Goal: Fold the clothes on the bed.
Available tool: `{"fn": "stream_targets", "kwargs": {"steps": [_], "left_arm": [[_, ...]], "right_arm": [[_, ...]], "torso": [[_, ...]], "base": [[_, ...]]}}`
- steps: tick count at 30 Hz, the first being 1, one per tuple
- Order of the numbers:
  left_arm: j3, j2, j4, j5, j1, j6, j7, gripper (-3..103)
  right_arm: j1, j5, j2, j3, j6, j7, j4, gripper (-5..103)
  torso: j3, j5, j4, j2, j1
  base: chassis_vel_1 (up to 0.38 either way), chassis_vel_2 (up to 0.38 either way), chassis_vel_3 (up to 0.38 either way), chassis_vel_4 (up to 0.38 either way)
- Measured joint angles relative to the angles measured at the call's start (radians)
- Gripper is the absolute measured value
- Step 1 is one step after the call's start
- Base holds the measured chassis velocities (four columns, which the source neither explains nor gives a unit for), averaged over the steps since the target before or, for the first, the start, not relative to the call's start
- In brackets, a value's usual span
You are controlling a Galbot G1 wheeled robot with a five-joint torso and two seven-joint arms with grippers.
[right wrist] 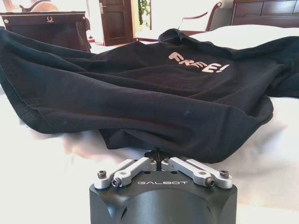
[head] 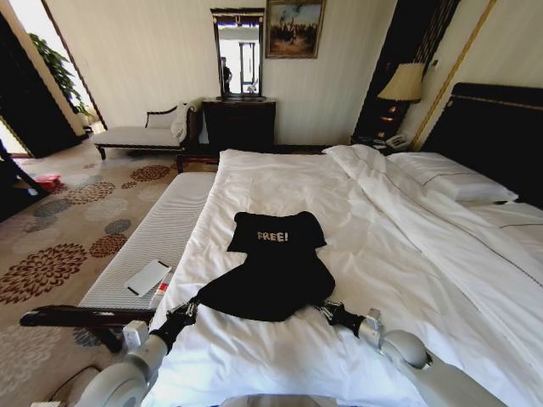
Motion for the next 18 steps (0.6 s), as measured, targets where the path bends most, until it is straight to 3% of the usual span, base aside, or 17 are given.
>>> {"fn": "stream_targets", "kwargs": {"steps": [7,18], "left_arm": [[0.0,-0.009,0.005,0.004,0.005,-0.002,0.006,0],[0.001,-0.034,0.017,0.018,0.03,-0.016,0.029,0]], "right_arm": [[-0.051,-0.009,-0.011,0.052,0.01,-0.005,0.035,0],[-0.265,-0.037,-0.019,0.214,0.048,-0.018,0.147,0]], "torso": [[0.0,-0.0001,0.0001,0.0,0.0],[0.0,-0.0001,-0.0001,0.0,0.0]], "base": [[0.0,0.0,0.0,0.0],[0.0,0.0,0.0,0.0]]}}
